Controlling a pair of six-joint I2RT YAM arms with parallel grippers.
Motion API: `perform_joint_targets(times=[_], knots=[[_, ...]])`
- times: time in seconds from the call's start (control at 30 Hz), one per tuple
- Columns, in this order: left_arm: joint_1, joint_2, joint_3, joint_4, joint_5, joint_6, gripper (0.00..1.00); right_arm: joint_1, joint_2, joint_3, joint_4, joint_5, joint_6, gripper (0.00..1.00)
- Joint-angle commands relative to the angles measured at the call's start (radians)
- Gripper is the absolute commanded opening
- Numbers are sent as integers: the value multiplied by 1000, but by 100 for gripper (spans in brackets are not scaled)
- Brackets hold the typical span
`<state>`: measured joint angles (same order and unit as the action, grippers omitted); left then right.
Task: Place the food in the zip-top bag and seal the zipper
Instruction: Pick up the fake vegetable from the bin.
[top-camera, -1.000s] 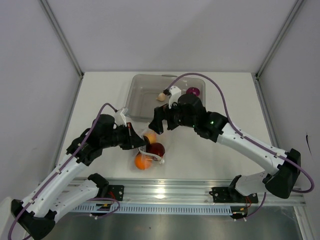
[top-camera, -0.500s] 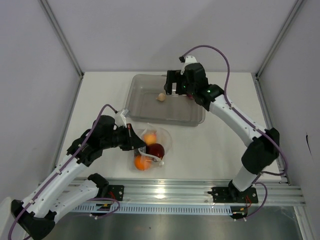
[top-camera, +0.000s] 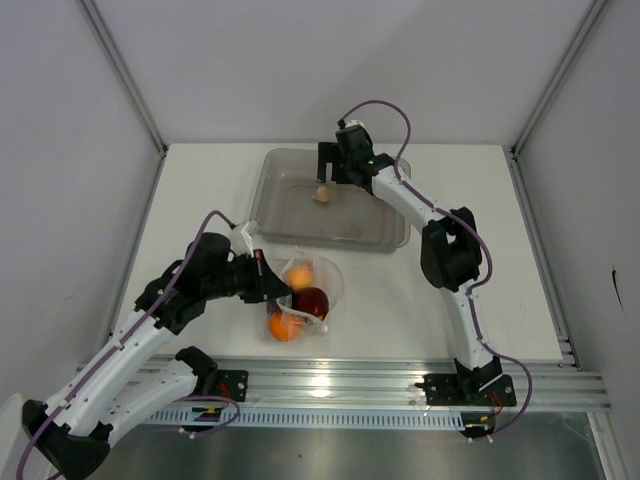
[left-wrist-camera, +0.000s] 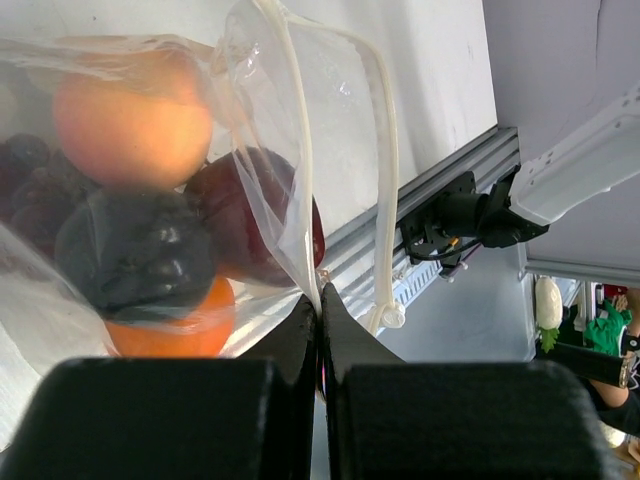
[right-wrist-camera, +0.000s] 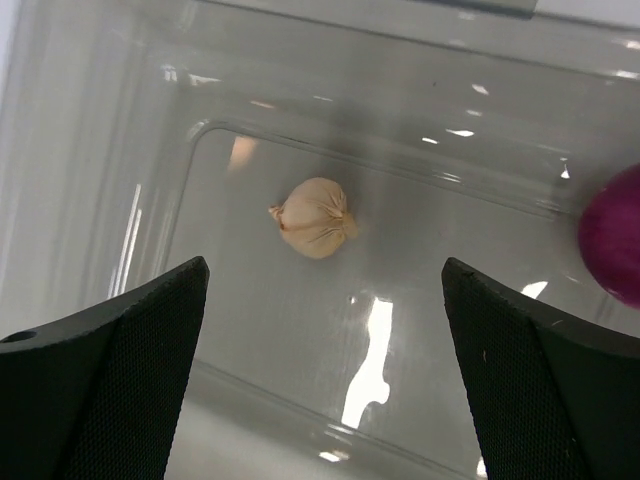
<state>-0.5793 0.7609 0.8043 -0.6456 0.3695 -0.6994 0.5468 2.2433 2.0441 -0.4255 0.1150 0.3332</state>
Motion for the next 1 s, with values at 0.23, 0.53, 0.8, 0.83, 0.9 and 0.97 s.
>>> perform_joint_targets(times=[0.23, 0.53, 0.8, 0.83, 0.9, 0.97], knots=[[4, -12, -48, 34, 5, -6, 1, 1, 202, 160, -4, -1, 69, 99], [4, 9, -56, 49, 13, -6, 0, -2, 266, 168, 85, -48, 72, 95], [4, 14, -56, 44, 3, 0, 1, -2, 322, 232, 77, -84, 86, 85], [6, 15, -53, 44, 2, 1, 1, -2, 323, 232, 80, -86, 89, 83], [6, 20, -51, 44, 0, 3, 1, -2, 328, 232, 79, -86, 90, 80], [6, 20, -50, 46, 2, 3, 1, -2, 331, 232, 74, -83, 90, 78]])
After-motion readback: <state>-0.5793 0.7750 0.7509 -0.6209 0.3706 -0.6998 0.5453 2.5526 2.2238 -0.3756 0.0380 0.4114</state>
